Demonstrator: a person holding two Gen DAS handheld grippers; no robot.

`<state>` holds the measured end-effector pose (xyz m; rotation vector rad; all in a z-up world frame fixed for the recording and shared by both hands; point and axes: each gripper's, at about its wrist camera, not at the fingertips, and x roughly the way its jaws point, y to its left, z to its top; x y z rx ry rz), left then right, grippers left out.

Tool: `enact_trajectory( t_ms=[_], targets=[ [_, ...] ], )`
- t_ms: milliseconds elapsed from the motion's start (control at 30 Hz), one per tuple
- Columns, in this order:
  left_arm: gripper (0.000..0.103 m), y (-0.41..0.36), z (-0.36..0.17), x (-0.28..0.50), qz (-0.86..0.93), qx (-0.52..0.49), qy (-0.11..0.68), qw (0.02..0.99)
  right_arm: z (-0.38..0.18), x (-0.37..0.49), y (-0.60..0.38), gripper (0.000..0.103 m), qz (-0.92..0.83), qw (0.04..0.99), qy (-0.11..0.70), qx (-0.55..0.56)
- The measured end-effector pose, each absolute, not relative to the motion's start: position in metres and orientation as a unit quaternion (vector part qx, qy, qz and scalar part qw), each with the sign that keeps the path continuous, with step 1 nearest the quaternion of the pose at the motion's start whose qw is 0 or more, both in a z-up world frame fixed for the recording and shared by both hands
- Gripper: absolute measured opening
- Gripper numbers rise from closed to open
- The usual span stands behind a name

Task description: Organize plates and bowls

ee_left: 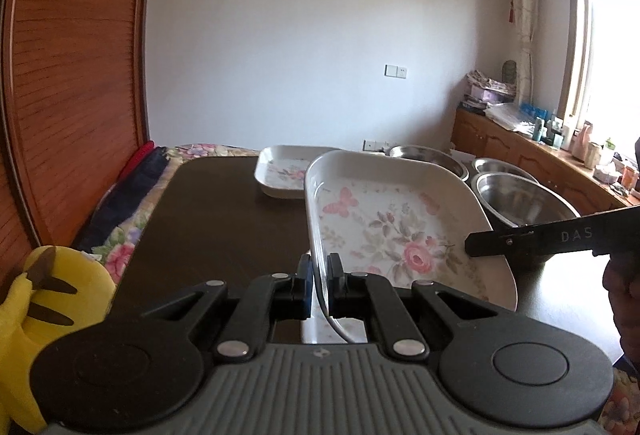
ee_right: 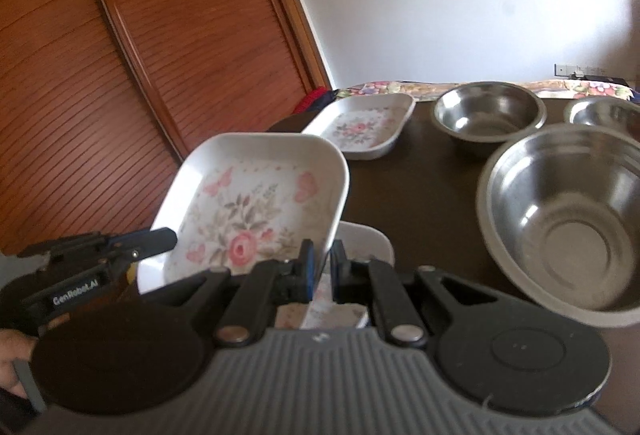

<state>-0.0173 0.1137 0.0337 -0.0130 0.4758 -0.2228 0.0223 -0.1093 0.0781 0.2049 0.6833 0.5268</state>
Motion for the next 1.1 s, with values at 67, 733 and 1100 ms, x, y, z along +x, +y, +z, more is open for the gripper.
enact_trajectory(
  t_ms=[67, 733, 1100],
  targets=[
    [0.02, 0.111, 0.029, -0.017, -0.11, -0.005, 0.239, 0.965, 0.076, 0.021, -0.112, 0.01, 0.251, 0.904, 0.332, 0.098],
    [0.02, 0.116, 0.001, 0.002, -0.106, -0.027, 0.268, 0.957, 0.063, 0.014, -0.112, 0.01, 0.238, 0.905, 0.343, 0.075],
    [0.02, 0.114, -0.007, 0.006, -0.1, -0.023, 0.272, 0.957, 0.064, 0.009, -0.104, 0.011, 0.229, 0.916, 0.325, 0.049]
  ],
)
